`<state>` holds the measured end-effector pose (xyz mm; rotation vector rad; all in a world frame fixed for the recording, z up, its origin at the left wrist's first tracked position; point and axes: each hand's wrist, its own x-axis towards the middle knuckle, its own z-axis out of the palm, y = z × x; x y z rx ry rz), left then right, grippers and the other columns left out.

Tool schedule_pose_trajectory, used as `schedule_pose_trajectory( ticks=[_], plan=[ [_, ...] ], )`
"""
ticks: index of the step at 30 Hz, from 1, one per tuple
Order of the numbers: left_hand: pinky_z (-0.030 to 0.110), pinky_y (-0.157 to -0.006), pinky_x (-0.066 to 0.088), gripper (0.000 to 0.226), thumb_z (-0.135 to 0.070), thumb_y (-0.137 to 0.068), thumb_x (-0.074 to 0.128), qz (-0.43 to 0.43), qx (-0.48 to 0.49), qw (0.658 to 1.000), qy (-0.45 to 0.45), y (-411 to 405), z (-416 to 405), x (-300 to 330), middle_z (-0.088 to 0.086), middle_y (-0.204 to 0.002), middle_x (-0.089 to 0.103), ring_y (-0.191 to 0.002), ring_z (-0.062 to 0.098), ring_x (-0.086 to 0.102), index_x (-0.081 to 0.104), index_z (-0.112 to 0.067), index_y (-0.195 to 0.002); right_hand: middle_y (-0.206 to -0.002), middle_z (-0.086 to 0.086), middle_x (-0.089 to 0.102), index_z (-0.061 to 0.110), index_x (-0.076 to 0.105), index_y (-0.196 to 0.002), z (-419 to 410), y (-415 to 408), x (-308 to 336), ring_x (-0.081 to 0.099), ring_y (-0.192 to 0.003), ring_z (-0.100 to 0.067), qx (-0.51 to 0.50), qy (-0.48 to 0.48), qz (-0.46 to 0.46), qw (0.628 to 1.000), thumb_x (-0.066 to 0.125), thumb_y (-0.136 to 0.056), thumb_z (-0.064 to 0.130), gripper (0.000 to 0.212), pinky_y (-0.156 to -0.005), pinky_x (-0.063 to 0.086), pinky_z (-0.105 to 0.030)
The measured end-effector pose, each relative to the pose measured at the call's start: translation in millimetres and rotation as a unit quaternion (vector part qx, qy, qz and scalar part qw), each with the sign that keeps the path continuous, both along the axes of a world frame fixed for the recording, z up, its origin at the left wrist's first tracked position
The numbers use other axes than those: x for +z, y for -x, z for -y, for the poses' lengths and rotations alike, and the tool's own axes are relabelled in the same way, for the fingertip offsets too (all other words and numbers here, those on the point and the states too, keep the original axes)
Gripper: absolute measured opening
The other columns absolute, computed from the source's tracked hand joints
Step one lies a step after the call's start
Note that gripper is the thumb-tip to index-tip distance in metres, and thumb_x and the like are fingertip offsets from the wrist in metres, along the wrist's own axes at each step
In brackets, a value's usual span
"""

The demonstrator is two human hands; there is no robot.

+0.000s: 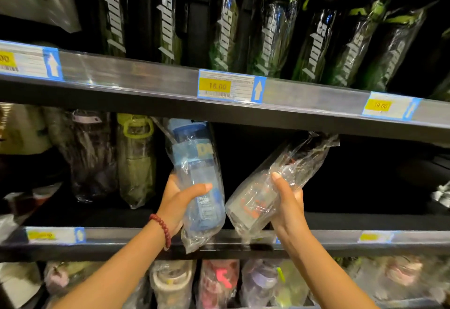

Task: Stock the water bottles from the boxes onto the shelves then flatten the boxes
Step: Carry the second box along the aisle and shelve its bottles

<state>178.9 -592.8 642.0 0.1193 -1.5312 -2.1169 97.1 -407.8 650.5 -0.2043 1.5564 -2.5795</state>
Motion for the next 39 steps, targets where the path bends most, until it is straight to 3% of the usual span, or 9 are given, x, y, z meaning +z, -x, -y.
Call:
schedule_pose_trajectory(
  ticks=[2,7,11,15,19,24,30,34,39],
  plan=[
    [0.032,-0.074,0.054,0.074,-0.022,-0.040,0.082,0.009,0.015,1.000,-0.008,10,-2,-5,0.006,-0.102,0.069,-0.093,0.019,0.068,0.055,-0.019,-0.109,-0.130,-0.011,0.055,0.018,0.035,-0.136,-4,11,-2,0.058,-0.115,-0.026,-0.001,0.000,-0.001,1.000,0.077,-0.074,0.031,0.077,-0.103,0.044,-0.050],
    [0.037,-0.086,0.053,0.084,-0.027,-0.032,0.087,0.044,0.019,0.998,0.037,29,6,-13,0.008,-0.103,0.071,-0.101,0.025,0.066,0.061,-0.013,-0.110,-0.146,0.002,0.036,0.032,0.012,-0.148,-13,26,-9,0.041,-0.132,-0.019,0.042,-0.035,-0.035,0.998,0.090,-0.043,0.049,0.132,-0.112,0.033,-0.046],
    [0.039,-0.093,0.049,0.114,-0.049,-0.011,0.093,0.087,-0.007,0.989,0.122,32,16,-17,0.002,-0.109,0.067,-0.103,0.018,0.064,0.055,-0.022,-0.115,-0.124,0.001,0.057,0.026,0.042,-0.126,-13,39,-14,0.060,-0.109,-0.013,0.089,-0.051,-0.062,0.993,0.069,-0.081,0.009,0.055,-0.090,0.048,-0.031],
    [0.045,-0.101,0.044,0.136,-0.053,-0.013,0.091,0.107,-0.012,0.976,0.188,27,25,-12,0.007,-0.119,0.061,-0.108,0.020,0.059,0.045,-0.008,-0.133,-0.103,-0.012,0.070,0.007,0.056,-0.116,-1,45,-10,0.068,-0.096,-0.024,0.119,-0.091,-0.083,0.985,0.082,-0.065,0.016,0.058,-0.085,0.055,-0.039],
    [0.038,-0.103,0.043,0.142,-0.055,-0.016,0.091,0.135,-0.038,0.958,0.250,21,43,-9,-0.003,-0.127,0.056,-0.116,0.014,0.054,0.033,-0.016,-0.140,-0.079,-0.004,0.074,0.011,0.069,-0.085,12,50,-11,0.070,-0.078,-0.019,0.150,-0.137,-0.088,0.975,0.081,-0.064,0.004,0.025,-0.072,0.054,-0.030],
    [0.022,-0.095,0.048,0.128,-0.052,-0.019,0.092,0.162,-0.076,0.940,0.292,10,52,-21,-0.003,-0.121,0.060,-0.110,0.007,0.058,0.044,-0.011,-0.130,-0.086,-0.002,0.075,0.011,0.067,-0.096,18,45,-20,0.070,-0.083,-0.019,0.179,-0.174,-0.103,0.963,0.080,-0.047,0.013,0.051,-0.068,0.054,-0.024],
    [0.039,-0.100,0.046,0.120,-0.059,-0.024,0.090,0.217,-0.058,0.925,0.308,3,66,-21,-0.002,-0.122,0.062,-0.113,0.016,0.059,0.051,-0.016,-0.129,-0.109,0.003,0.066,0.017,0.044,-0.125,8,40,-26,0.065,-0.097,-0.009,0.156,-0.183,-0.128,0.962,0.085,-0.041,0.023,0.093,-0.077,0.052,-0.022],
    [0.010,-0.075,0.050,0.101,-0.065,-0.013,0.085,0.187,-0.009,0.939,0.290,0,63,-21,-0.020,-0.096,0.067,-0.090,-0.008,0.064,0.056,-0.031,-0.104,-0.115,0.001,0.066,0.018,0.049,-0.124,7,36,-27,0.065,-0.103,-0.011,0.149,-0.201,-0.144,0.957,0.083,-0.049,0.026,0.083,-0.086,0.051,-0.029],
    [0.013,-0.076,0.051,0.099,-0.051,-0.018,0.093,0.186,-0.076,0.949,0.243,-4,68,-20,-0.012,-0.097,0.073,-0.093,0.002,0.067,0.060,-0.019,-0.106,-0.110,0.013,0.062,0.035,0.050,-0.107,7,33,-29,0.060,-0.104,-0.004,0.159,-0.212,-0.153,0.952,0.082,-0.070,0.016,0.052,-0.083,0.049,-0.022]
  ],
)
